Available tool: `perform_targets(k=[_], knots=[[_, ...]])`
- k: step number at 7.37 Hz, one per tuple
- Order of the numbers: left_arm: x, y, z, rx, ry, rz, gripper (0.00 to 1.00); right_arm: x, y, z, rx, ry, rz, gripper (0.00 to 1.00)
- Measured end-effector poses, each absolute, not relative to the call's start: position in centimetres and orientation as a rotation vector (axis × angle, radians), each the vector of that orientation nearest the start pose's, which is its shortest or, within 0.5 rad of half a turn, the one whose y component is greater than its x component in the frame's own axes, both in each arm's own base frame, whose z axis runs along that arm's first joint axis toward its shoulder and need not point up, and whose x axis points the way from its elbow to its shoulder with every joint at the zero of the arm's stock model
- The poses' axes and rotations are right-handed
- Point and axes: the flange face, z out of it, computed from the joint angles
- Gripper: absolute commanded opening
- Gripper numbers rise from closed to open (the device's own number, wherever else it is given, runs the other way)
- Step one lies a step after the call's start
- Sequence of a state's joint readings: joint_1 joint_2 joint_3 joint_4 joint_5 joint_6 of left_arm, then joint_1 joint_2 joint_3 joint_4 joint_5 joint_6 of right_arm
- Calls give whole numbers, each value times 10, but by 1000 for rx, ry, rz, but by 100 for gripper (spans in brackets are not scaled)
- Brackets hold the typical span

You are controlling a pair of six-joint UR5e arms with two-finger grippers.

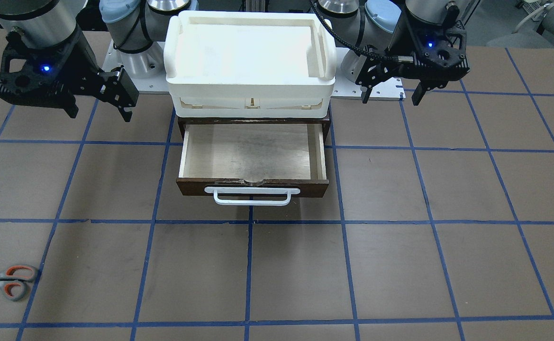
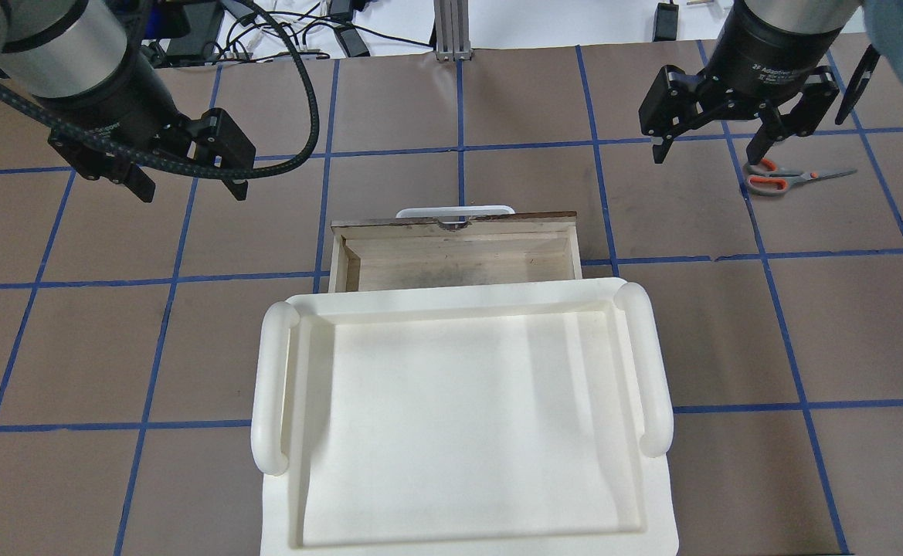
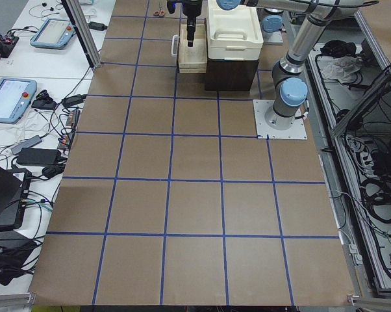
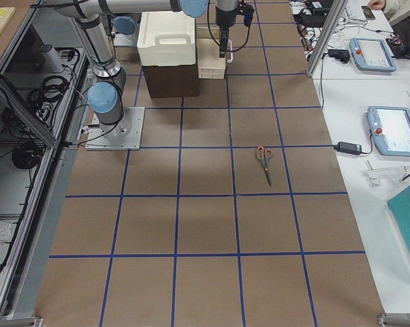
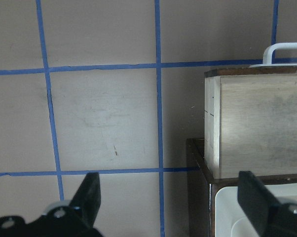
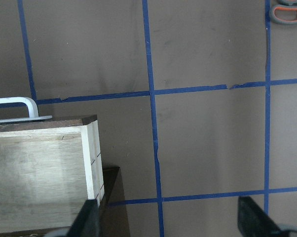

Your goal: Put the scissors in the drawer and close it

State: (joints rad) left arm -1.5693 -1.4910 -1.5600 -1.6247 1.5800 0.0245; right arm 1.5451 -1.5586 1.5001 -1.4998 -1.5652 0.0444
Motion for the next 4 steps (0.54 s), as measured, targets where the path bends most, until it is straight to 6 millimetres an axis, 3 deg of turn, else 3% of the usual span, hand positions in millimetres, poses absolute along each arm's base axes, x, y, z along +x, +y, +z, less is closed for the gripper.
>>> perform_targets(k=[4], knots=[[-132, -460, 526, 36, 3131, -57, 100, 121, -499, 510, 110, 3137, 11, 100]])
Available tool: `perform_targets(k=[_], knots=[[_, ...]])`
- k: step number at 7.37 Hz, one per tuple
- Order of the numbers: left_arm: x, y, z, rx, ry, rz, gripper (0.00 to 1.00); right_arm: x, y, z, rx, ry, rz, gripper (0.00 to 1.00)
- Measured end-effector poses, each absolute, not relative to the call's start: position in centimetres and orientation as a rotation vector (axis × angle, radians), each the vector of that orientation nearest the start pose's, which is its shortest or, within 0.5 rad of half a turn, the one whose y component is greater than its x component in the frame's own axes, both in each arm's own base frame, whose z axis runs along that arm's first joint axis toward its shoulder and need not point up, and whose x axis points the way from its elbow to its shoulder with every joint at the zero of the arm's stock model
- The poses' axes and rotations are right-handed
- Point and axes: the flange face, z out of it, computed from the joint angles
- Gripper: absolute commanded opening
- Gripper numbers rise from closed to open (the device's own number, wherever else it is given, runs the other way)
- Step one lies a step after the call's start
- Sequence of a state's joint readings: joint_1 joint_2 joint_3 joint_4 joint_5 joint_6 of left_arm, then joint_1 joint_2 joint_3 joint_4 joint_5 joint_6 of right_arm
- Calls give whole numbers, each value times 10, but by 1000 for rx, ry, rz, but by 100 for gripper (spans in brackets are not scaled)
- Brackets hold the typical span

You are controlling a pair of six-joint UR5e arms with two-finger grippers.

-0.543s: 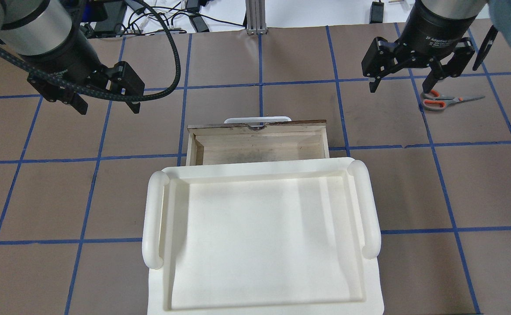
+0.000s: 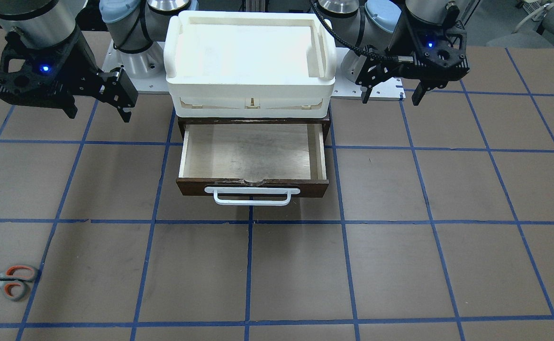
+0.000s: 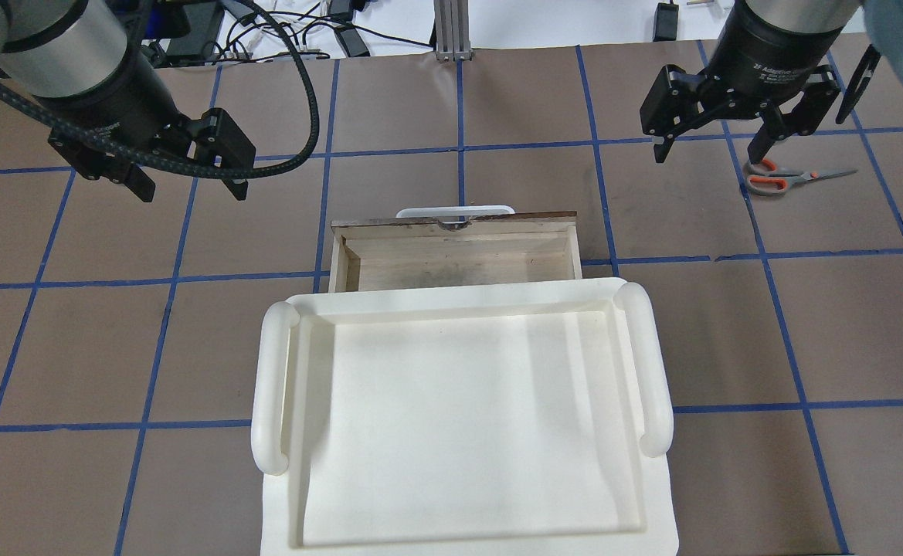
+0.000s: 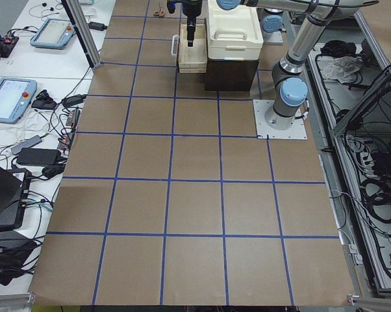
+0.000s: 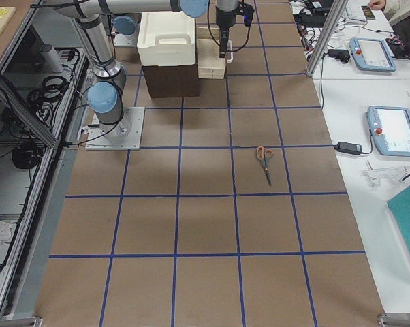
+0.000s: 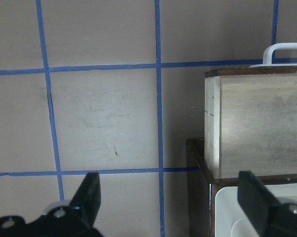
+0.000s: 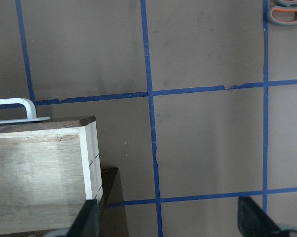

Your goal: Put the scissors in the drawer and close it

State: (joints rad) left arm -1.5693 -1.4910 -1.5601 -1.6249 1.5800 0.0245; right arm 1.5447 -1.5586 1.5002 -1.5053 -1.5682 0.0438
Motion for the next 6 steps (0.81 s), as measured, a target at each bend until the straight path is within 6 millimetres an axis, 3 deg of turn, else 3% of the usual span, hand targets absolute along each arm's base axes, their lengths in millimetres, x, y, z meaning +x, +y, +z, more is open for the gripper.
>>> perform_targets(k=[6], knots=[[-132, -460, 526, 36, 3131, -55, 100, 116, -498, 513, 115, 3172, 1, 100]])
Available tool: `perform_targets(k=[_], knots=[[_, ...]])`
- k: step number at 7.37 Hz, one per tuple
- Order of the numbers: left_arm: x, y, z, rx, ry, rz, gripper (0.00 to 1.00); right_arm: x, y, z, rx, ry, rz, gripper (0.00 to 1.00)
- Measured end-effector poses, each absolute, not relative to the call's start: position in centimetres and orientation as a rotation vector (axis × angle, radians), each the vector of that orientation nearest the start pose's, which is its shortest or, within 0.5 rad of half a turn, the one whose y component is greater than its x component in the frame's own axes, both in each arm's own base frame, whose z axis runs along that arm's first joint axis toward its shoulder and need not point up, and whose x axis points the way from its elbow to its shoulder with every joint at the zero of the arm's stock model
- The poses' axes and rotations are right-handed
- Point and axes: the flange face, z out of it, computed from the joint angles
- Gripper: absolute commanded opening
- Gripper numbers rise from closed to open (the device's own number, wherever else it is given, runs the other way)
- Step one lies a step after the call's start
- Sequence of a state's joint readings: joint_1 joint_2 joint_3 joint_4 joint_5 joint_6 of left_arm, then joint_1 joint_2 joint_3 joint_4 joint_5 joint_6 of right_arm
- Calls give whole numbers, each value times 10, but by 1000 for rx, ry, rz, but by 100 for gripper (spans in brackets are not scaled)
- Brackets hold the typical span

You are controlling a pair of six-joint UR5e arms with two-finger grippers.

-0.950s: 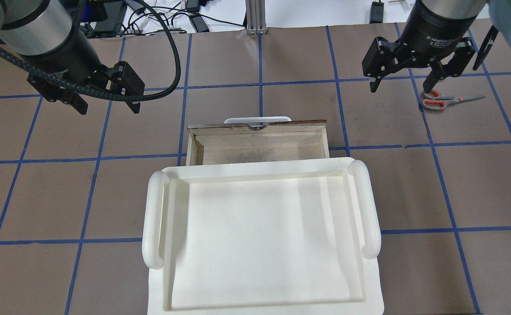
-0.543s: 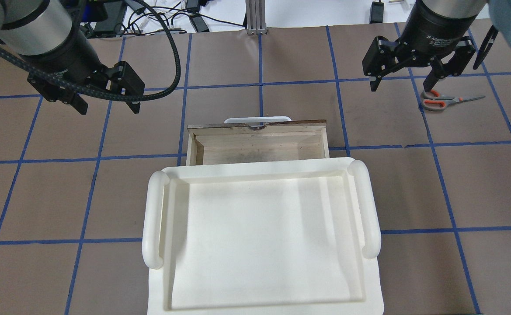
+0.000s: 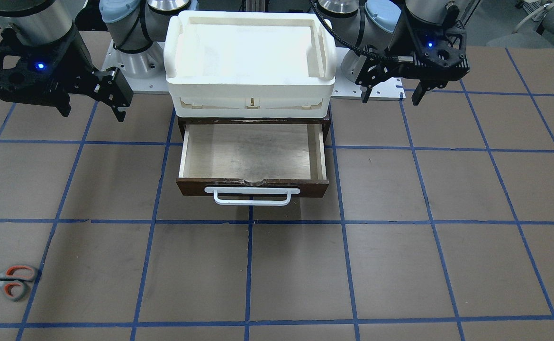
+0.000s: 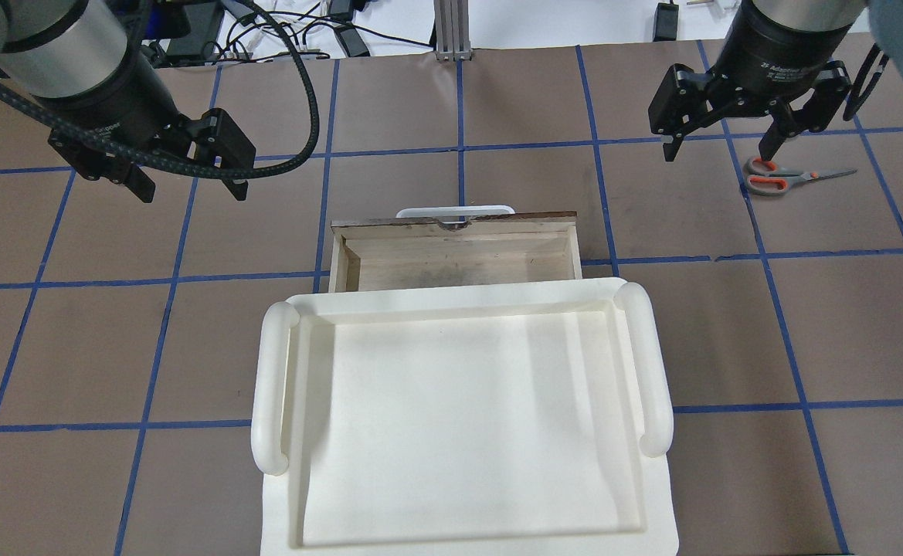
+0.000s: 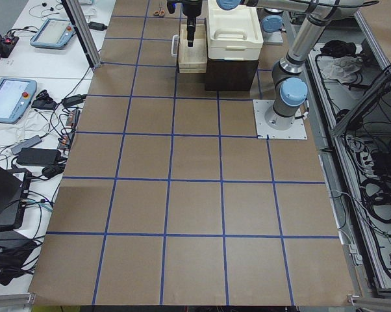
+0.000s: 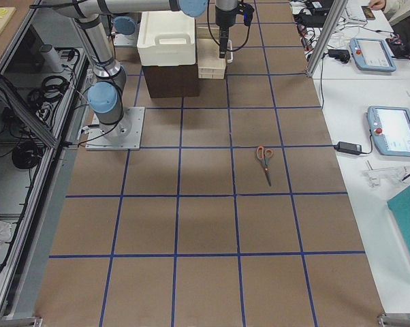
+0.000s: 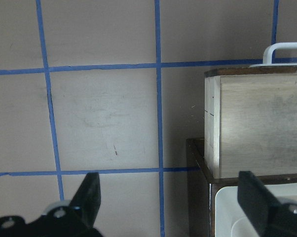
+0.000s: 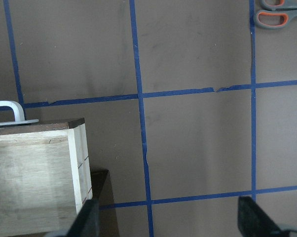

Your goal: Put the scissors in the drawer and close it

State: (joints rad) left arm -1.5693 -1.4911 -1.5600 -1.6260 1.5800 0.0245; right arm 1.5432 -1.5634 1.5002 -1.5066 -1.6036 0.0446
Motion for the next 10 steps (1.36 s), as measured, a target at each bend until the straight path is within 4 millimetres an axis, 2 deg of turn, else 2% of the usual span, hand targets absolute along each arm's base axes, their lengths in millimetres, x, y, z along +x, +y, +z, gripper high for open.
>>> perform_targets(k=[5, 8, 9, 10], knots=[[-132, -460, 526, 36, 3131, -56, 100, 115, -497, 516, 114, 3172, -16, 100], [-132, -460, 526, 36, 3131, -56, 100, 117, -497, 511, 103, 3159, 27, 100], [-132, -460, 526, 36, 3131, -56, 100, 115, -499, 509, 3, 3159, 34, 100], [-132, -460, 526, 36, 3131, -57, 100, 111, -502, 507, -239, 3153, 30, 100]])
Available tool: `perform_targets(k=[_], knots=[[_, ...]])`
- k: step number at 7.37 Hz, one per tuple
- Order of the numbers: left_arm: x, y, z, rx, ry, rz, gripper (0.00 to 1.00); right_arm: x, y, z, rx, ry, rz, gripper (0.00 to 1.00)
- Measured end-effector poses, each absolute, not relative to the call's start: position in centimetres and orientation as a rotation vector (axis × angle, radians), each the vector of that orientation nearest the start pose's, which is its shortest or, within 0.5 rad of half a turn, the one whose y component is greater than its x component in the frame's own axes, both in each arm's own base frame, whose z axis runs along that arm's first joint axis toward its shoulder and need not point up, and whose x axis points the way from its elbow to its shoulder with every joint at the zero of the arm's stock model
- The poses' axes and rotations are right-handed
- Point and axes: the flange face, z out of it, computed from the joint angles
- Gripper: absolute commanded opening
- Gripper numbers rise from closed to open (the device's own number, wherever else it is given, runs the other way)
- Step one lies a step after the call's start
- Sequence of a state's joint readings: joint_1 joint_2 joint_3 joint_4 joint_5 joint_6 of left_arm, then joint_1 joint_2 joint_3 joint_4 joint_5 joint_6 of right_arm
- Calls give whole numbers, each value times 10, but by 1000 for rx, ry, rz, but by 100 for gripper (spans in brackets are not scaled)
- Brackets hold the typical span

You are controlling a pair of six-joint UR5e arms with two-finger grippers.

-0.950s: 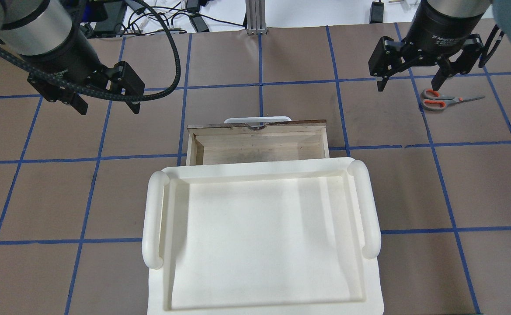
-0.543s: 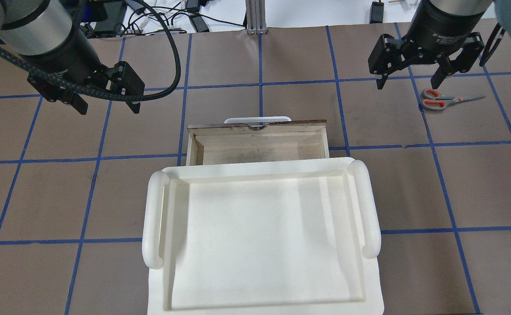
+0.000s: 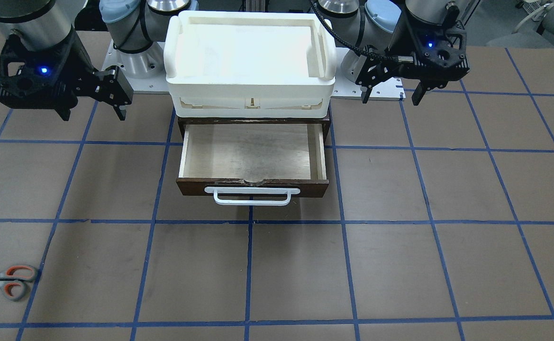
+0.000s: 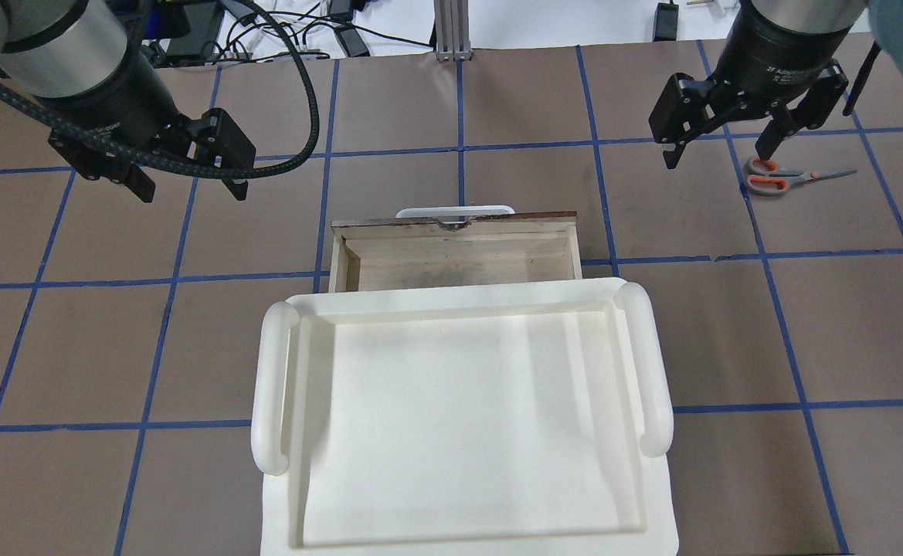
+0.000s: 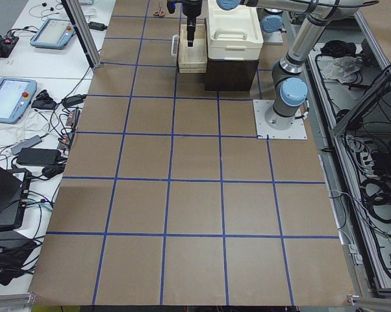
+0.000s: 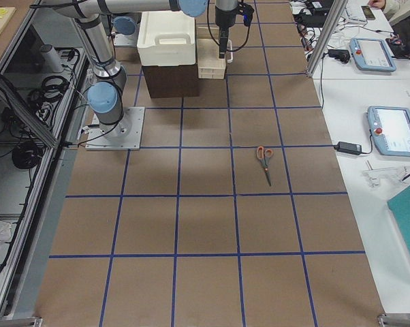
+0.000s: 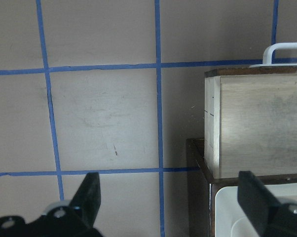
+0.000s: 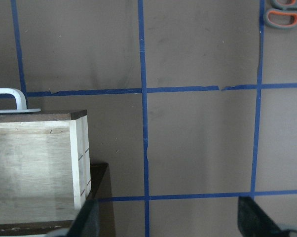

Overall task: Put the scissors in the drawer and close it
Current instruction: 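Move the right gripper over the grey-and-orange scissors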

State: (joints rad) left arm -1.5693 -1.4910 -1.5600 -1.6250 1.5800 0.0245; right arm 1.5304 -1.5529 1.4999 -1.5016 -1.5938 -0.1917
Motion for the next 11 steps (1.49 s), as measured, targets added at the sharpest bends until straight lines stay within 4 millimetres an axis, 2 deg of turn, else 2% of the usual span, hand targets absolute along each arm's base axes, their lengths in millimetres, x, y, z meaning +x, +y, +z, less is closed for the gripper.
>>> perform_targets(k=[1, 2, 3, 5, 7, 9, 10, 11], knots=[[-132, -460, 526, 36, 3131, -57, 100, 98, -508, 505, -504, 3125, 26, 100], [-132, -460, 526, 36, 3131, -57, 100, 72, -515, 502, -694, 3082, 29, 100], [-132, -460, 526, 36, 3132, -57, 100, 37, -525, 496, -881, 3025, 30, 100], [-132, -460, 526, 37, 3133, -57, 100, -30, -558, 473, -1251, 2911, -44, 100], [-131, -460, 526, 36, 3133, -57, 100, -92, -588, 431, -1592, 2746, -52, 100], [-131, -460, 525, 34, 3133, -54, 100, -153, -615, 371, -1786, 2612, -46, 99], [-131, -460, 524, 34, 3133, -48, 100, -173, -628, 347, -1840, 2596, -86, 100], [-131, -460, 522, 34, 3133, -44, 100, -183, -636, 328, -1879, 2572, -105, 100]])
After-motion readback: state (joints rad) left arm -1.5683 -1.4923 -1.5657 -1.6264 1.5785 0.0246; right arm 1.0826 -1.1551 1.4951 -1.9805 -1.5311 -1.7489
